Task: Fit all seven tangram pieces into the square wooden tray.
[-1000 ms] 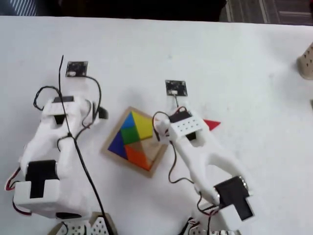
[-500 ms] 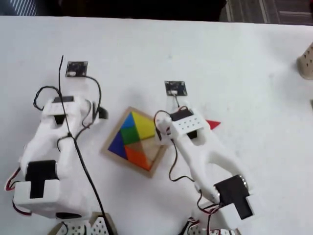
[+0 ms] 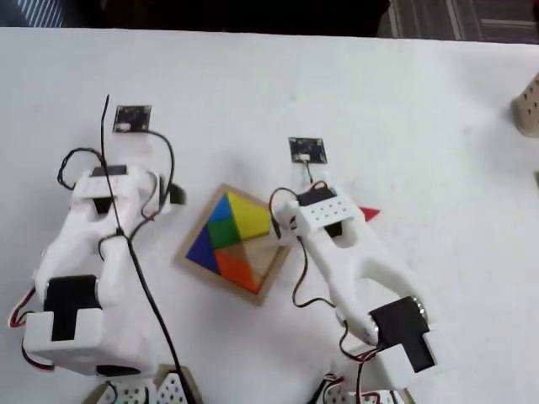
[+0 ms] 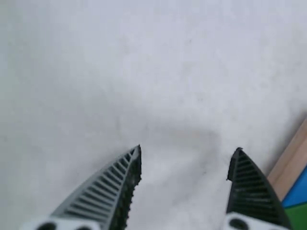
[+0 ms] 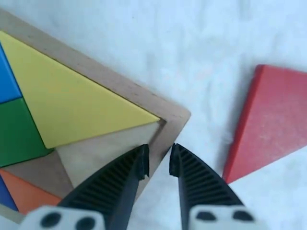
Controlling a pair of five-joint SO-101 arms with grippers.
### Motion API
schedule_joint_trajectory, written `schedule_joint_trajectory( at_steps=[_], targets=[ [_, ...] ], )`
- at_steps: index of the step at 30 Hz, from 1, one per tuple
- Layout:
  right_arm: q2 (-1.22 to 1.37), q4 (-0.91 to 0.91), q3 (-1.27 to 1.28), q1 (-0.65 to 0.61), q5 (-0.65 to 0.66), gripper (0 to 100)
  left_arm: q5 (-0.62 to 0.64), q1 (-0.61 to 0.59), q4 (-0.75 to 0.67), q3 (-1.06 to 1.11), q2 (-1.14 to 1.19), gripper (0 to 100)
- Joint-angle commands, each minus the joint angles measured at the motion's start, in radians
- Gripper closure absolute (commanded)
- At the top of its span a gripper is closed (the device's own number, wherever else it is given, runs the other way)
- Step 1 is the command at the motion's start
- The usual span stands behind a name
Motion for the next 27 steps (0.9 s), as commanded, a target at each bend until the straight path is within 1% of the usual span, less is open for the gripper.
schedule_joint_trajectory(
  at_steps=[1, 6, 10, 17, 20, 23, 27],
  targets=[
    [0.013, -0.028, -0.032, 0.013, -0.048, 90.6, -0.012, -0.013, -0.026, -0.008, -0.058, 71],
    [0.016, -0.028, -0.041, 0.016, -0.049, 90.6, -0.012, -0.013, -0.026, -0.008, -0.058, 71],
    [0.016, -0.031, -0.046, 0.048, -0.051, 90.6, -0.012, -0.013, -0.026, -0.008, -0.058, 71],
    [0.016, -0.081, -0.048, 0.059, -0.046, 91.4, -0.012, -0.013, -0.026, -0.006, -0.058, 71],
    [0.016, -0.101, -0.048, 0.059, -0.041, 95.2, -0.012, -0.015, -0.023, -0.006, -0.058, 71],
    [0.016, -0.114, -0.048, 0.059, 0.008, 97.9, -0.012, -0.015, -0.023, -0.006, -0.058, 71],
    [0.016, -0.131, -0.049, 0.071, 0.017, 98.1, -0.012, -0.015, -0.02, -0.006, -0.058, 71]
  ],
)
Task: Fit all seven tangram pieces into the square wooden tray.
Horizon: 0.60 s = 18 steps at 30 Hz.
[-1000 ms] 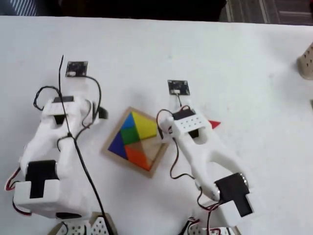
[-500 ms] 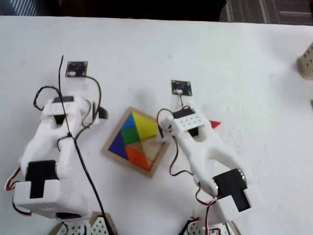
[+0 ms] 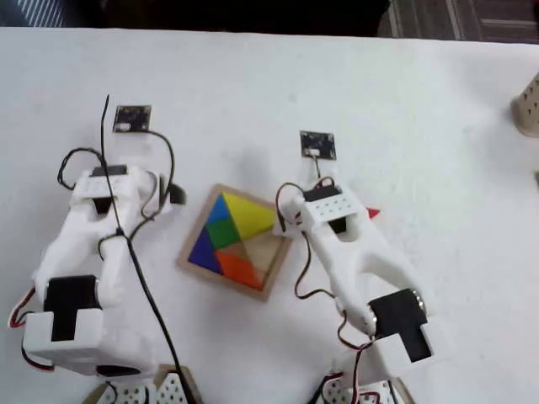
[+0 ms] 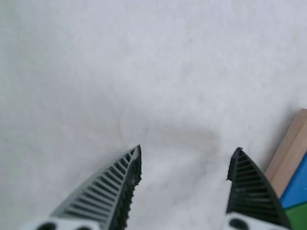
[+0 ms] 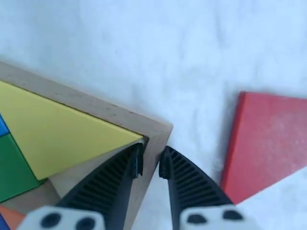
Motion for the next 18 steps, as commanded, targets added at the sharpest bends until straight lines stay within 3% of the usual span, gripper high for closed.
schedule_joint_trajectory(
  at_steps=[1, 11, 18],
  targets=[
    [-0.007, -0.042, -0.052, 0.022, 0.026, 98.1, -0.012, -0.015, -0.02, -0.006, -0.058, 71],
    [0.225, -0.065, -0.325, 0.087, 0.098, 98.1, -0.012, -0.027, -0.018, -0.006, -0.058, 71],
    [0.398, 0.045, -0.658, 0.099, 0.091, 98.1, -0.012, -0.025, -0.02, -0.006, -0.058, 71]
  ],
)
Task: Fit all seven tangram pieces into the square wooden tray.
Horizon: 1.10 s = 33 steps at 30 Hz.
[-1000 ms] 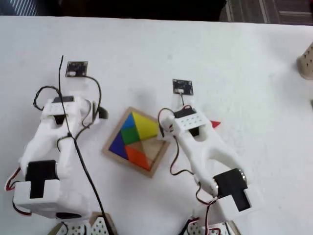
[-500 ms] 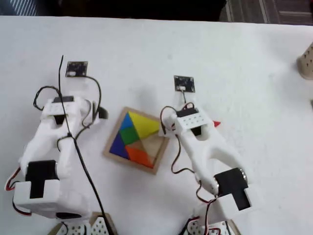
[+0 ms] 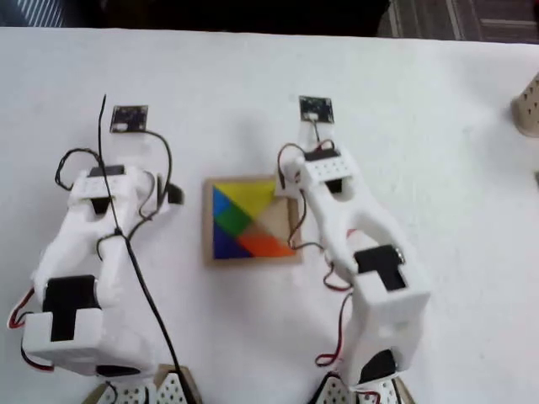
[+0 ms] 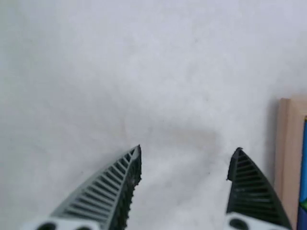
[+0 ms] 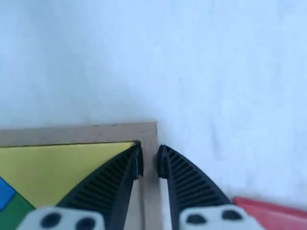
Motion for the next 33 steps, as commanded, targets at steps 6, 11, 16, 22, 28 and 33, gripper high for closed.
schedule_joint_trajectory(
  at_steps=[6, 11, 16, 22, 28, 33],
  targets=[
    [0.183, 0.012, -0.416, 0.062, 0.006, 98.1, -0.012, -0.013, -0.02, -0.006, -0.058, 71],
    [0.306, 0.065, -0.624, 0.137, 0.003, 98.1, -0.012, -0.013, -0.02, -0.006, -0.058, 70],
    [0.423, 0.137, -0.818, 0.222, -0.066, 98.1, -0.012, -0.01, -0.02, -0.006, -0.058, 70],
    [0.51, 0.295, -0.982, 0.308, -0.074, 98.1, -0.012, -0.01, -0.018, -0.006, -0.058, 70],
    [0.518, 0.519, -1.048, 0.381, -0.06, 96.6, -0.012, -0.007, -0.025, 0.005, -0.058, 70],
    [0.522, 0.671, -1.166, 0.363, -0.025, 81.7, -0.012, 0.045, -0.017, 0.015, -0.061, 71]
  ],
)
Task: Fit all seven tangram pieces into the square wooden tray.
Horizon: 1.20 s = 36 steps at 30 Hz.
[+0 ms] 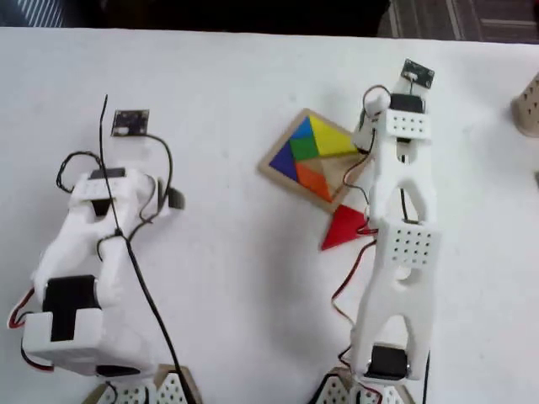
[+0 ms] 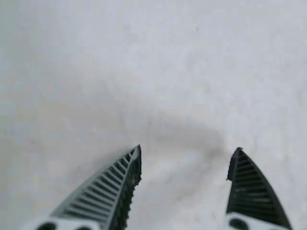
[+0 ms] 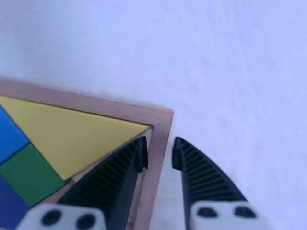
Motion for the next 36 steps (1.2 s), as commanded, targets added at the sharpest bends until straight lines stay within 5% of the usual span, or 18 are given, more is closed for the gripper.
schedule_joint_trajectory(
  at_steps=[1, 8, 14, 20, 28, 36],
  targets=[
    [-0.025, 0.081, -0.106, -0.008, 0.017, 80.8, -0.012, 0.051, -0.017, 0.003, -0.061, 71],
    [-0.028, 0.246, -0.209, 0.012, 0.026, 98.4, -0.012, 0.053, -0.018, 0.012, -0.062, 71],
    [-0.035, 0.285, -0.11, 0.053, 0.026, 97.9, -0.012, 0.053, -0.02, 0.012, -0.062, 71],
    [-0.189, 0.275, 0.16, 0.03, 0.057, 97.9, -0.015, 0.054, -0.025, 0.011, -0.064, 88],
    [-0.653, -0.171, 0.905, 0.024, 0.066, 97.9, -0.097, 0.081, -0.025, 0.011, -0.064, 97],
    [-0.869, -0.638, 1.392, 0.001, 0.269, 97.7, -0.098, 0.073, -0.014, 0.049, -0.11, 98]
  ],
)
